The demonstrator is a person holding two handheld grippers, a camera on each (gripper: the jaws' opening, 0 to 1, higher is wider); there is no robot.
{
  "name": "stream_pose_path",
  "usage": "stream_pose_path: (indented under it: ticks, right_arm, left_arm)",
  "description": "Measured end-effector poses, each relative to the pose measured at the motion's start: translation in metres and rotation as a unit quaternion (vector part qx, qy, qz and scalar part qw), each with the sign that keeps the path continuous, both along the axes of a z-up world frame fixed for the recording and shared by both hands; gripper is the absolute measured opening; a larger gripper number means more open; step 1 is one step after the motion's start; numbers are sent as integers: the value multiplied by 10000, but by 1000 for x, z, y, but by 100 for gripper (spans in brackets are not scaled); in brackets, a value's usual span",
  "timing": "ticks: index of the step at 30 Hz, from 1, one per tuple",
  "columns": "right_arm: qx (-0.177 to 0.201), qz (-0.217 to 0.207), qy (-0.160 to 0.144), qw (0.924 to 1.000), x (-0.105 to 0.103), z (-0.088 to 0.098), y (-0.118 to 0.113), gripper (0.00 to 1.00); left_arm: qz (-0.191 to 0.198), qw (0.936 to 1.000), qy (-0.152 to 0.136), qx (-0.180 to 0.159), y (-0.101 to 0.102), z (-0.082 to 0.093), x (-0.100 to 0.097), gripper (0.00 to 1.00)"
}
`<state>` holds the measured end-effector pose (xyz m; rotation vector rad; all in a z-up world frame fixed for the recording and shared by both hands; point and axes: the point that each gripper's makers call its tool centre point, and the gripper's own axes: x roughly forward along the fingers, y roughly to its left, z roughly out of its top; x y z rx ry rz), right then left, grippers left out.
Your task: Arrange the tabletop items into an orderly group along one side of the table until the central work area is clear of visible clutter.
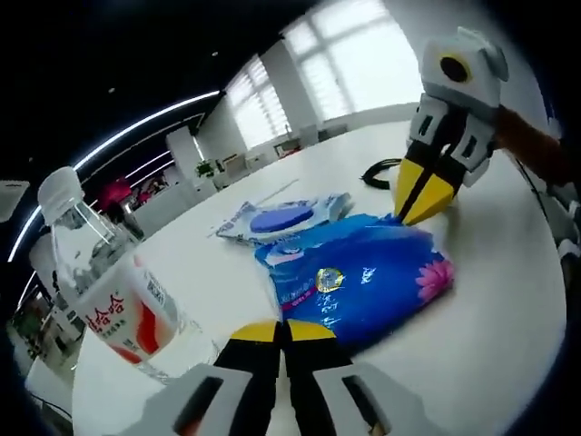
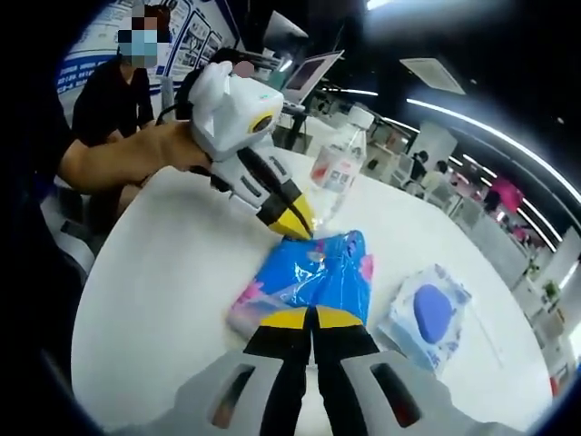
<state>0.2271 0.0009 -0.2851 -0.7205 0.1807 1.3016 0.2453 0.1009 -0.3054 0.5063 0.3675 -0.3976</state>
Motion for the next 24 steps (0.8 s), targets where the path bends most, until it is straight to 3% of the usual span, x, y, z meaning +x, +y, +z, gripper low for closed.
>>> stream_pose_path:
  ticks: [14, 24]
  right_arm:
    - [25, -14, -40, 10000, -3, 4, 0, 0]
    - [49, -3, -71, 10000, -5, 9, 0, 0]
  left_arm:
    - [8, 9996, -52, -262, 0, 1, -6, 0]
    - [-27, 9996, -198, -219, 1, 6, -10, 0]
